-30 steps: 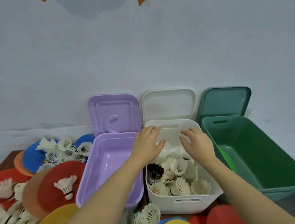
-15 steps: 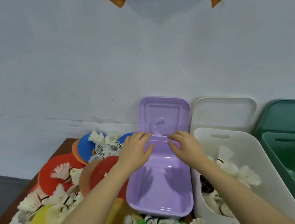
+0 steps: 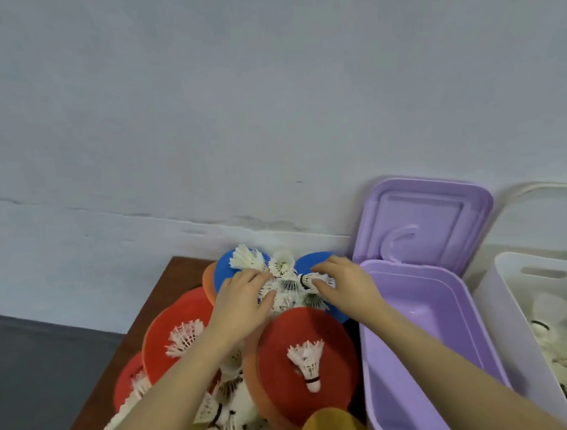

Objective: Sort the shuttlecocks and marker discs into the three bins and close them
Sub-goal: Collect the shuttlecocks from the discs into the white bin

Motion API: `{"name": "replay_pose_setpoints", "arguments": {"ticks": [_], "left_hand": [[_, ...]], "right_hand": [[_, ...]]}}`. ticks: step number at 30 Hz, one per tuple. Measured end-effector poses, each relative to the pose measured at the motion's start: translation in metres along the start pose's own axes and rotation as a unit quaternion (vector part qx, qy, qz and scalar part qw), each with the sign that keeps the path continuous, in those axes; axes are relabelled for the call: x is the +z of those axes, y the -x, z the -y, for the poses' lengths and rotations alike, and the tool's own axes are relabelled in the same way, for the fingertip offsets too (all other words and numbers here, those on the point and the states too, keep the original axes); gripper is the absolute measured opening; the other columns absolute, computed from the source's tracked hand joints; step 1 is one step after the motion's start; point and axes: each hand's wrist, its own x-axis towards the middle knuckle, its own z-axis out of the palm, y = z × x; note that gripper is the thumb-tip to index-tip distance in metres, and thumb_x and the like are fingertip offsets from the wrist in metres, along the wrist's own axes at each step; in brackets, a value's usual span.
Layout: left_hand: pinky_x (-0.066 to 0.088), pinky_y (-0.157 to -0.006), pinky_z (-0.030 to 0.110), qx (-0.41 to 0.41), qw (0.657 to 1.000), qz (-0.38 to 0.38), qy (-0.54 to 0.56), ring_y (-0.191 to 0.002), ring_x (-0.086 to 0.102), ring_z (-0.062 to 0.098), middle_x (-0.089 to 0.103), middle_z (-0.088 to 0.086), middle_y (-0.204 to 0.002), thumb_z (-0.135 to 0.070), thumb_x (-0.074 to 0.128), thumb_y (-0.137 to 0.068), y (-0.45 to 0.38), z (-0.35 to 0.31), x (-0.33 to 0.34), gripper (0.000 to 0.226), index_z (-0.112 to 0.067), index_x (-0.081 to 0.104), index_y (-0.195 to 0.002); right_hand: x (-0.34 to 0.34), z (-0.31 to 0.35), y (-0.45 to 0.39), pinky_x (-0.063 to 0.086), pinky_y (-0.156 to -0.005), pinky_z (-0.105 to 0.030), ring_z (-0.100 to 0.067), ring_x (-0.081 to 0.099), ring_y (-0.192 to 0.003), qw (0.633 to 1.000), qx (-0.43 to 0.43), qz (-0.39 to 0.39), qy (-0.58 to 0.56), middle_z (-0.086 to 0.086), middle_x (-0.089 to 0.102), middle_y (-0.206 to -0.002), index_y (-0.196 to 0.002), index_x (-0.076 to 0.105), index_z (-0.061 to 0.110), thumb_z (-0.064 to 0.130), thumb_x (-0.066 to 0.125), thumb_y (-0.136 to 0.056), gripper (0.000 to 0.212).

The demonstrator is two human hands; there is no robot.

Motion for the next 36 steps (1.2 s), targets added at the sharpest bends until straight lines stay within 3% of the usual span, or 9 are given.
{"name": "replay_pose_setpoints", "arguments": {"ticks": [10, 13, 18, 21, 23, 25, 29, 34, 36], "left_hand": [[0.038, -0.089, 0.036, -0.035, 0.994, 0.078, 0.066, -0.111, 0.052, 0.02, 0.058, -0.004, -0.121, -0.038, 0.053, -0.092, -0.01, 0.065, 0.043, 0.037, -0.023, 0.057, -0.125], [0.037, -0.09, 0.035, -0.03, 0.993, 0.083, 0.078, -0.115, 0.048, 0.02, 0.055, -0.003, -0.126, -0.042, 0.052, -0.091, -0.011, 0.072, 0.057, 0.041, -0.023, 0.055, -0.128], [0.04, -0.096, 0.039, -0.073, 0.993, 0.056, 0.072, -0.125, 0.043, 0.02, 0.044, -0.002, -0.14, -0.041, 0.051, -0.092, -0.031, 0.076, 0.065, 0.047, -0.023, 0.047, -0.136], [0.037, -0.096, 0.036, -0.084, 0.992, 0.092, 0.031, -0.123, 0.044, 0.017, 0.046, -0.004, -0.139, -0.041, 0.044, -0.095, -0.045, 0.076, 0.069, 0.048, -0.024, 0.039, -0.14], [0.037, -0.095, 0.036, -0.091, 0.991, 0.093, 0.014, -0.121, 0.046, 0.017, 0.048, -0.005, -0.138, -0.041, 0.042, -0.096, -0.048, 0.079, 0.074, 0.048, -0.025, 0.037, -0.141], [0.037, -0.093, 0.035, -0.09, 0.993, 0.078, 0.008, -0.117, 0.049, 0.017, 0.05, -0.007, -0.135, -0.04, 0.043, -0.096, -0.048, 0.081, 0.078, 0.046, -0.025, 0.039, -0.139], [0.036, -0.088, 0.036, -0.094, 0.995, 0.044, 0.012, -0.109, 0.054, 0.019, 0.059, -0.005, -0.123, -0.036, 0.051, -0.093, -0.044, 0.081, 0.081, 0.043, -0.024, 0.048, -0.135], [0.037, -0.066, 0.032, -0.094, 0.993, -0.051, 0.051, -0.069, 0.06, 0.022, 0.067, -0.003, -0.073, -0.014, 0.07, -0.081, -0.041, 0.083, 0.08, 0.021, -0.018, 0.073, -0.101], [0.038, -0.062, 0.031, -0.094, 0.989, -0.093, 0.058, -0.061, 0.06, 0.021, 0.066, -0.003, -0.066, -0.007, 0.075, -0.075, -0.039, 0.084, 0.077, 0.019, -0.016, 0.075, -0.092]], "right_hand": [[0.066, -0.03, -0.041, 0.031, -0.102, -0.039, -0.03, 0.041, -0.125, 0.967, 0.097, 0.162, 0.171, -0.007, 0.039, -0.142, -0.138, 0.037, 0.019, 0.045, 0.051, -0.088, 0.057], [0.077, -0.033, -0.043, 0.032, -0.099, -0.039, -0.029, 0.044, -0.121, 0.957, 0.106, 0.179, 0.202, -0.005, 0.046, -0.137, -0.136, 0.04, 0.02, 0.039, 0.048, -0.091, 0.049], [0.085, -0.04, -0.044, 0.028, -0.09, -0.035, -0.025, 0.046, -0.112, 0.972, 0.089, 0.111, 0.189, 0.001, 0.054, -0.125, -0.126, 0.052, 0.023, 0.026, 0.048, -0.092, 0.034], [0.088, -0.042, -0.043, 0.029, -0.093, -0.039, -0.029, 0.047, -0.112, 0.978, 0.076, 0.101, 0.163, -0.002, 0.054, -0.125, -0.123, 0.056, 0.021, 0.029, 0.061, -0.087, 0.037], [0.091, -0.045, -0.042, 0.04, -0.088, -0.045, -0.037, 0.055, -0.102, 0.976, 0.074, 0.098, 0.179, -0.012, 0.06, -0.115, -0.11, 0.064, 0.014, 0.029, 0.077, -0.073, 0.043], [0.091, -0.047, -0.039, 0.044, -0.083, -0.046, -0.039, 0.059, -0.095, 0.968, 0.084, 0.109, 0.21, -0.014, 0.064, -0.108, -0.109, 0.064, 0.013, 0.036, 0.077, -0.071, 0.046], [0.092, -0.048, -0.033, 0.029, -0.095, -0.039, -0.029, 0.047, -0.113, 0.972, 0.079, 0.102, 0.199, -0.003, 0.055, -0.127, -0.13, 0.049, 0.024, 0.041, 0.051, -0.091, 0.042], [0.091, -0.04, -0.033, 0.023, -0.093, -0.031, -0.023, 0.046, -0.114, 0.992, 0.096, 0.045, 0.066, 0.0, 0.057, -0.124, -0.125, 0.056, 0.02, 0.027, 0.06, -0.089, 0.037], [0.089, -0.038, -0.033, 0.022, -0.088, -0.028, -0.024, 0.05, -0.11, 0.996, 0.083, 0.019, 0.04, -0.003, 0.061, -0.116, -0.12, 0.06, 0.015, 0.022, 0.064, -0.086, 0.034]]}}
